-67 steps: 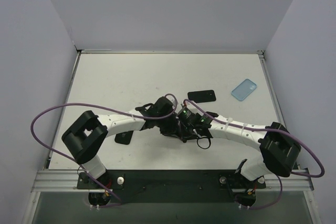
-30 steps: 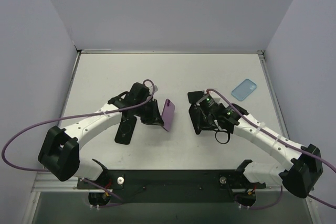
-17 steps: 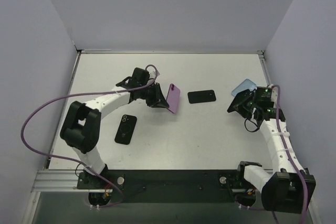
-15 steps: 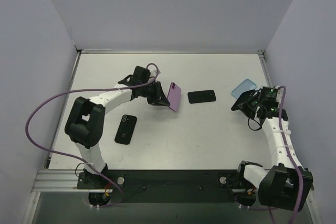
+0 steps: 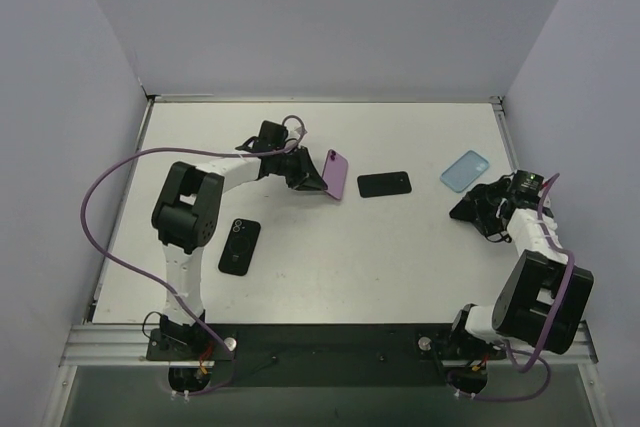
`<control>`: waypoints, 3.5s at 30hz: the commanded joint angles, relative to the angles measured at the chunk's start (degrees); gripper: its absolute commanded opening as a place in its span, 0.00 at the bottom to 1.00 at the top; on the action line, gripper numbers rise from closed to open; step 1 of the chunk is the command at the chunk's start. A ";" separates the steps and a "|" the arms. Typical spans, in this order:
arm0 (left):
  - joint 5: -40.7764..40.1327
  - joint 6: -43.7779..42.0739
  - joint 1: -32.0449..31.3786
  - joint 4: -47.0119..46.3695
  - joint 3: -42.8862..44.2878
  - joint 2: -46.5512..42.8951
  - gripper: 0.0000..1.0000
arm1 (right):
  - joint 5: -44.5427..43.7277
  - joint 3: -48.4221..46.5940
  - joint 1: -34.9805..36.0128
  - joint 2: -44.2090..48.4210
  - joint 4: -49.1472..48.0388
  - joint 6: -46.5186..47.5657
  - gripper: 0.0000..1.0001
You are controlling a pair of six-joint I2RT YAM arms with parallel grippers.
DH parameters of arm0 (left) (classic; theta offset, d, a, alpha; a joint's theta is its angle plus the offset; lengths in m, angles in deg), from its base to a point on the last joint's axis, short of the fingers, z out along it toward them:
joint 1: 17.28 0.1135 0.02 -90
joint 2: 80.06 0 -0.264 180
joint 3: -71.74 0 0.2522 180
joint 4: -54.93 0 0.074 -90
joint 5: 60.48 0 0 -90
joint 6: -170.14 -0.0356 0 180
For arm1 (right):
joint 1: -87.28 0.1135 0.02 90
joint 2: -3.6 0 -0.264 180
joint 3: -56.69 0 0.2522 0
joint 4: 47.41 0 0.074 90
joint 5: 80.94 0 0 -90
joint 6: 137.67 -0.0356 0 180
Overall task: Take the phone out of the phone case
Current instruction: Place the phone case at the center of the board, then place the phone at the center of the board, then pick up the phone at the center of the board.
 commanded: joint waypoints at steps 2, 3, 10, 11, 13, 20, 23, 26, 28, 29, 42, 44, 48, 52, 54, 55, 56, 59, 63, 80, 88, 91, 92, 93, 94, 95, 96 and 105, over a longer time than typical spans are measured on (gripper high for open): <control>0.49 -0.62 0.33 -1.20 4.54 1.10 0.21 | -4.36 1.44 -0.26 4.50 6.37 0.34 0.66; -0.99 -1.15 0.33 -0.32 4.63 0.93 0.38 | -4.89 1.62 -0.26 5.29 7.60 0.87 0.67; -9.52 -6.85 0.15 9.86 1.39 -5.21 0.93 | -5.77 2.24 0.00 15.04 15.59 4.20 0.70; -10.84 -7.39 0.15 10.93 0.60 -8.36 0.93 | -5.25 1.80 0.00 15.92 16.48 4.65 0.70; -15.93 -8.79 -0.20 13.73 -3.35 -12.41 0.94 | -4.72 1.53 0.70 18.82 18.59 5.79 0.70; -38.16 -16.61 -0.47 30.08 -11.36 -29.81 0.96 | -4.10 2.24 7.47 26.30 21.50 7.11 0.71; -48.61 -18.03 -0.46 36.24 -14.69 -33.33 0.96 | -4.19 1.97 11.15 26.74 21.59 5.89 0.71; -49.26 -18.73 -0.29 38.10 -19.26 -36.06 0.96 | -4.45 1.88 13.79 27.01 20.89 4.57 0.71; -49.26 -18.47 -0.29 38.54 -20.93 -36.95 0.96 | -4.28 1.71 14.68 27.09 20.45 4.12 0.71; -49.17 -18.47 -0.29 38.54 -22.42 -37.65 0.96 | -4.10 1.71 14.94 27.01 20.36 3.95 0.71; -47.41 -18.82 -0.20 36.43 -24.99 -30.46 0.97 | -2.87 1.27 15.65 27.44 20.01 4.04 0.71; -48.55 -18.64 -0.11 36.60 -24.72 -28.88 0.97 | -2.61 1.18 15.65 27.36 19.83 4.12 0.71; -49.08 -18.29 0.41 36.43 -24.29 -27.38 0.97 | -2.17 1.44 15.65 27.27 19.22 3.86 0.71; -49.96 -18.20 0.94 36.78 -23.67 -24.31 0.98 | -1.73 1.44 15.65 27.27 18.87 3.68 0.70; -51.10 -18.03 1.12 37.30 -23.14 -23.33 0.98 | -1.47 1.53 15.65 27.27 18.69 3.68 0.71; -51.28 -18.03 1.20 37.39 -22.88 -22.63 0.97 | -1.38 1.62 15.74 27.27 18.60 3.60 0.71; -51.46 -17.94 1.64 37.48 -22.62 -22.37 0.97 | -1.29 1.79 15.65 27.36 18.51 3.60 0.71; -52.24 -17.94 2.70 37.57 -22.35 -21.93 0.97 | -0.94 2.23 15.65 27.36 18.16 3.51 0.71; -49.88 -18.64 3.40 36.78 -22.61 -21.31 0.98 | -0.67 2.85 15.74 27.97 18.16 3.42 0.70; -22.65 -11.45 -1.42 26.17 -24.19 -28.60 0.48 | 10.04 0.48 21.70 25.44 17.73 7.11 0.67; -15.43 -4.76 -7.05 20.09 -24.63 -32.65 0.47 | 7.15 0.30 45.52 16.74 10.71 1.77 0.53; -13.85 -3.09 -8.72 18.33 -25.60 -33.35 0.46 | 6.97 0.57 48.86 12.79 5.62 -1.57 0.50; -13.67 -2.22 -9.16 17.37 -25.95 -33.61 0.46 | 6.97 0.39 49.65 11.90 4.55 -2.20 0.50; -13.49 -1.86 -9.86 16.92 -26.48 -34.05 0.46 | 6.80 -0.74 50.53 10.84 3.84 -2.64 0.50; -12.53 -1.68 -10.13 16.66 -26.74 -34.23 0.46 | 6.45 -1.54 52.28 9.01 2.88 -2.82 0.50; -12.35 -1.42 -10.39 16.22 -26.92 -34.58 0.46 | 6.36 -2.50 53.17 8.03 2.43 -3.26 0.50; -12.08 -1.42 -10.66 16.04 -27.09 -34.67 0.46 | 6.10 -3.47 53.87 7.06 2.17 -3.43 0.49; -10.94 0.17 -11.80 15.60 -28.33 -39.49 0.46 | 4.60 -13.05 60.03 -2.96 0.85 -3.96 0.54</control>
